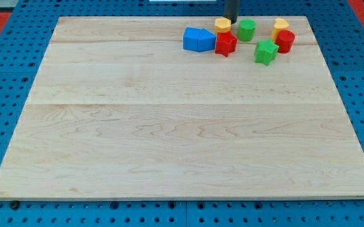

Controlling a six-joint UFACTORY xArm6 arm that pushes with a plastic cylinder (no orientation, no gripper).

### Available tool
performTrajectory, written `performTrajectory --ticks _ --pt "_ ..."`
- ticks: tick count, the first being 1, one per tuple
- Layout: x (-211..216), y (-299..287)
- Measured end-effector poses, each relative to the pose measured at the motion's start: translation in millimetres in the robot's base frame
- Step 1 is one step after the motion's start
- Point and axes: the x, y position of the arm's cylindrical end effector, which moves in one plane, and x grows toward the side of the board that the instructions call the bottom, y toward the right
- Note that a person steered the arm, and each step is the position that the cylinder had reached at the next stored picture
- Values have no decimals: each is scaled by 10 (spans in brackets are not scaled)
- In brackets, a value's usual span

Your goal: Move the yellow heart a bit left

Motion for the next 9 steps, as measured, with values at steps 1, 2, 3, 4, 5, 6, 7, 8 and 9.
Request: performTrajectory --ticks 1,2,3,4,5,6,7,8,9 --pt "0 0" --pt "-65 -69" --pt "-113 -88" --pt "-119 69" --pt "-119 378" --pt "-120 869" --pt "-116 1245" --pt "161 1519" --pt "288 1496"
